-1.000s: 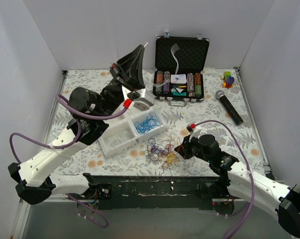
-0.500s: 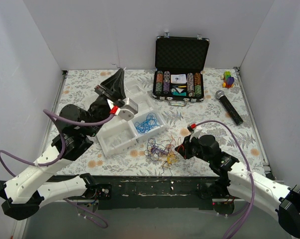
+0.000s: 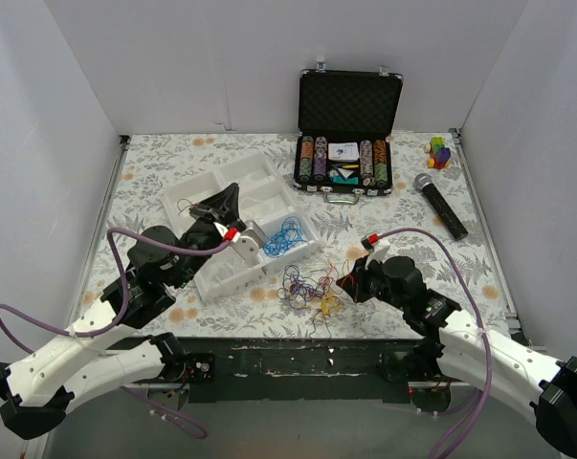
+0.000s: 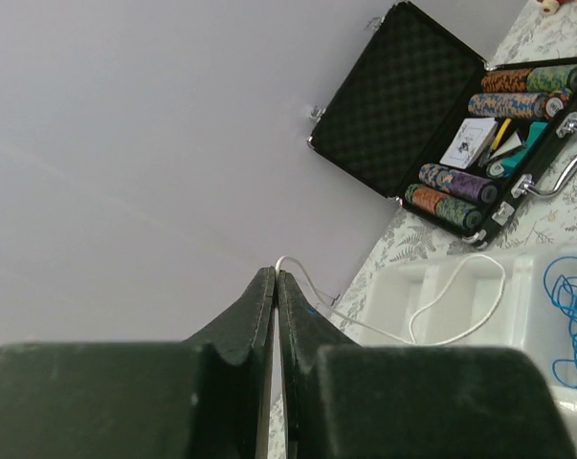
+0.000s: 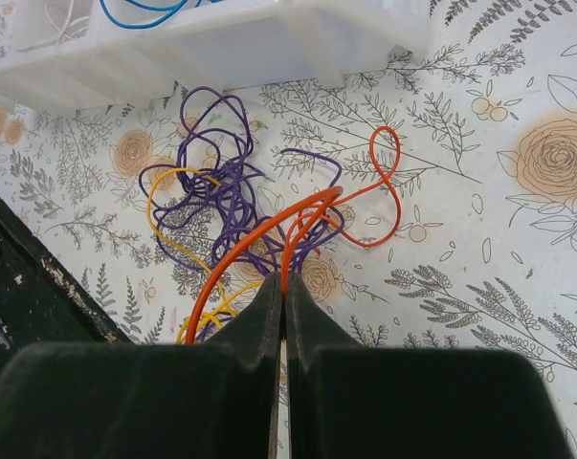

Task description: Untangle the cables

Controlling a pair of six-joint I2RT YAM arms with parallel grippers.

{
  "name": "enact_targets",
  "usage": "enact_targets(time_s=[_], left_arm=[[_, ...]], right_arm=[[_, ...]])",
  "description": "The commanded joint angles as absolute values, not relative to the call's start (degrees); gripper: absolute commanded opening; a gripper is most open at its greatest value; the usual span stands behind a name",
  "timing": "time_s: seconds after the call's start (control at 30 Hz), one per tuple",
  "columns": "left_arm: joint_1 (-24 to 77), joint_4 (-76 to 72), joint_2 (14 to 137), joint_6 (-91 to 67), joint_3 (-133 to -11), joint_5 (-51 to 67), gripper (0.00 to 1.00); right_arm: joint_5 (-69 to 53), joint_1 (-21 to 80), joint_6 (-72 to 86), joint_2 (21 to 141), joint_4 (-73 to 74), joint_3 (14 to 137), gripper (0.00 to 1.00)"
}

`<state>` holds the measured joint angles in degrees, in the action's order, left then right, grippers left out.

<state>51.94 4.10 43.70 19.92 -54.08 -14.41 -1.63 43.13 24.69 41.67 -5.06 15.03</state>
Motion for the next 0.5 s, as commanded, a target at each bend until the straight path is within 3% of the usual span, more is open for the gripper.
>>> enact_targets(time_s=[0.0,0.47], left_arm=[[51.6,5.3,41.1,18.1,-51.9,-15.7,0.0],[51.0,0.6,34.5,23.8,-34.9,-15.6,0.0]], right_arm=[[-0.8,43.3,24.5,41.3,-5.0,18.2,0.01],[-0.4,43.3,24.3,40.4,-3.0,20.0,0.01]])
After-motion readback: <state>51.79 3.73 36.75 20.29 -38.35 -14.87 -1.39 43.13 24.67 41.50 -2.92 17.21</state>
